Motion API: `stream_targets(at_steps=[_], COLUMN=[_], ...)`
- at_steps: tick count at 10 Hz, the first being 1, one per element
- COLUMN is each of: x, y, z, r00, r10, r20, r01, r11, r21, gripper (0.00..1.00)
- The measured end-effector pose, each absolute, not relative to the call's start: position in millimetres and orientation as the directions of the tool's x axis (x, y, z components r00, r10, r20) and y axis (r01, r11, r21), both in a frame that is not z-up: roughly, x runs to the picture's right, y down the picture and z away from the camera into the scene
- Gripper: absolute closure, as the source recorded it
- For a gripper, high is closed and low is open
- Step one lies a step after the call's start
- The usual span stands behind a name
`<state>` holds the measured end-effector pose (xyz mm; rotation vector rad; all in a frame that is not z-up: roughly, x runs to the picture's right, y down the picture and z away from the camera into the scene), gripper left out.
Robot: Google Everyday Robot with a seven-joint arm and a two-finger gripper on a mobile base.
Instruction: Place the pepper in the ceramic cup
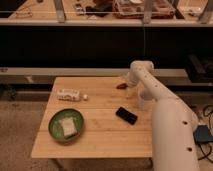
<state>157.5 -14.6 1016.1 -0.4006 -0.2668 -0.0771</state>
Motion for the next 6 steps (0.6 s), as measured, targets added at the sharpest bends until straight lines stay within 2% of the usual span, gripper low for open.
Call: stream_targets(at_steps=[2,3,4,6], x=[158.9,158.9,158.5,156.2], y=[-15.2,-16.2,-17.6,-20.3], z=[1018.5,1019.1,1019.6,1019.1], r00=[0.961,0.960,0.959,0.956], r10=[-0.021,-0.025,-0.031,-0.044], r20=[0.276,0.279,0.283,0.290], r01=[0.131,0.137,0.147,0.164], r11=[0.913,0.910,0.905,0.899], r21=[-0.387,-0.391,-0.398,-0.405], gripper=[0.34,0.44,0.59,0.71])
